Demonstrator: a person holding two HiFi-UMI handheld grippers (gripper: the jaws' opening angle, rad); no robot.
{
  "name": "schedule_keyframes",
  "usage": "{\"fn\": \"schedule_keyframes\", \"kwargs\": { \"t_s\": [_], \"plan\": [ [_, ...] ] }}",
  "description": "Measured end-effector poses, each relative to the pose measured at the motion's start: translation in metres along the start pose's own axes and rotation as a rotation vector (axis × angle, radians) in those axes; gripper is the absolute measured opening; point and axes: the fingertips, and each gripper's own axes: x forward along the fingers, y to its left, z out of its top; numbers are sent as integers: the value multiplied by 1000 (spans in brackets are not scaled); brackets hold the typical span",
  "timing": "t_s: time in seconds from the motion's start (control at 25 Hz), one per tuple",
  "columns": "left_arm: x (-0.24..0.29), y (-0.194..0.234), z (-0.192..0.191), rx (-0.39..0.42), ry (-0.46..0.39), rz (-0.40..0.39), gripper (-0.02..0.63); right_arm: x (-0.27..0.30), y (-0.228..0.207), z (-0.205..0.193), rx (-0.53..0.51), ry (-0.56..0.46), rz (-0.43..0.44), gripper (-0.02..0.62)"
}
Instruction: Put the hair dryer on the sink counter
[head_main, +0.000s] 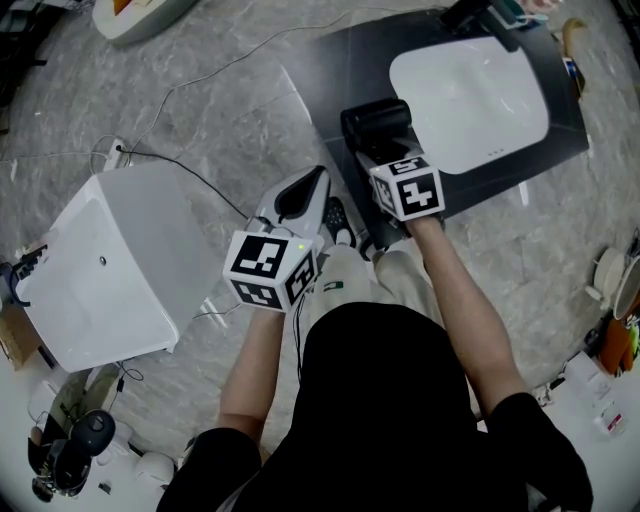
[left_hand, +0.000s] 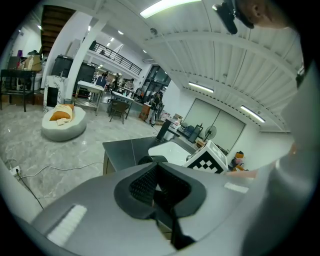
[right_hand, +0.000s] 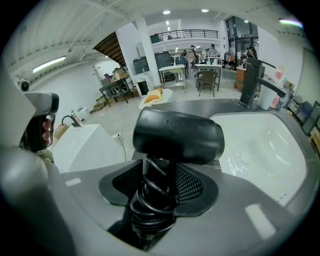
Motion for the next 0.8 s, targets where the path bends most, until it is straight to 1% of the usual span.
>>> {"fn": "schedule_keyframes", "kwargs": {
  "t_s": [0.8],
  "plan": [
    [-11, 5, -8, -1, 3, 10, 0, 9, 2, 3, -37, 16, -28, 210]
  ]
}}
